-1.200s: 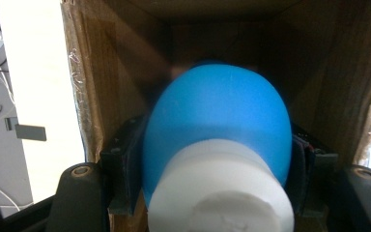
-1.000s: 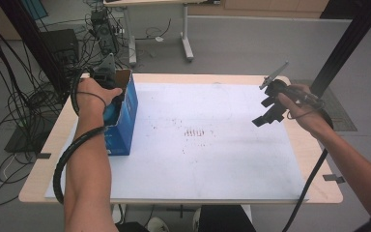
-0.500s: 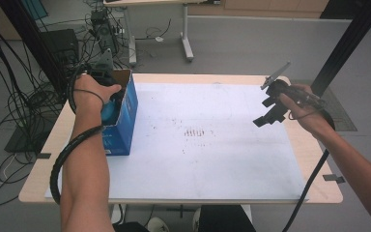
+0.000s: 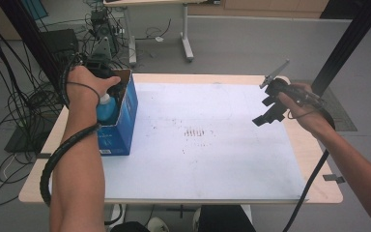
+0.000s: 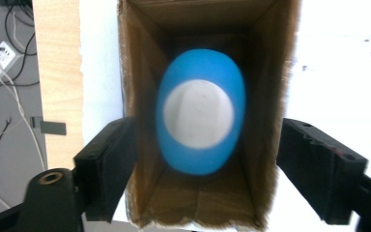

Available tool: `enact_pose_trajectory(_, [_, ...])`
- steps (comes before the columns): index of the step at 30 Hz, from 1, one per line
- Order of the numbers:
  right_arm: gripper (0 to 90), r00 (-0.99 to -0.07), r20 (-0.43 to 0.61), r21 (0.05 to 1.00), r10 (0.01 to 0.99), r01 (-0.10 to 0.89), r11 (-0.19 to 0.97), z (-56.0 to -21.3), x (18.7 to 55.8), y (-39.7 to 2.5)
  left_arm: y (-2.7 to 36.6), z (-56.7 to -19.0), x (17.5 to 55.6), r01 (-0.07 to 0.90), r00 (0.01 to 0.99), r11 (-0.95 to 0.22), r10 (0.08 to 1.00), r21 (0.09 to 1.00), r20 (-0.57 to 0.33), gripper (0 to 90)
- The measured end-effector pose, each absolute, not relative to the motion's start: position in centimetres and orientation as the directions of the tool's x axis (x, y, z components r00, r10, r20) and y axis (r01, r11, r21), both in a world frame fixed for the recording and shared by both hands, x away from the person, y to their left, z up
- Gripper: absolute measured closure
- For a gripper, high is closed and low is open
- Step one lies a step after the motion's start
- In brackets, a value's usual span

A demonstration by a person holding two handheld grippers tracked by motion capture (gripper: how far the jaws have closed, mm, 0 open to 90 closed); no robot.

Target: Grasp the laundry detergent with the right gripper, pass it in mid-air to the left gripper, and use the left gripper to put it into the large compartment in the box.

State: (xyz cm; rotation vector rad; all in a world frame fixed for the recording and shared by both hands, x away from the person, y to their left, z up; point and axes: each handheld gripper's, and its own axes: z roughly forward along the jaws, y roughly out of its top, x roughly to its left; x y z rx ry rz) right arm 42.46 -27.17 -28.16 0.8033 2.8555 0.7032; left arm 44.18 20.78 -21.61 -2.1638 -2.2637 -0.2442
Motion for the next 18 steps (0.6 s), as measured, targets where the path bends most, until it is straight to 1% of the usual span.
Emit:
enact_pose_trajectory(10, [3.7,-0.839,0.01,0.425,0.544,0.496,0.757,-27.3,43.3,-26.3,17.6,-20.0,42.6,0.988,0.017,-0.026,0.998,0.155,0.064,15.8])
enact_pose_trajectory(18, [3.7,-0.818,0.001,0.399,0.575,0.527,0.75,-27.1,44.7,-25.7,13.8,-21.0,41.8,0.985,0.106,-0.112,0.993,0.131,0.053,13.7])
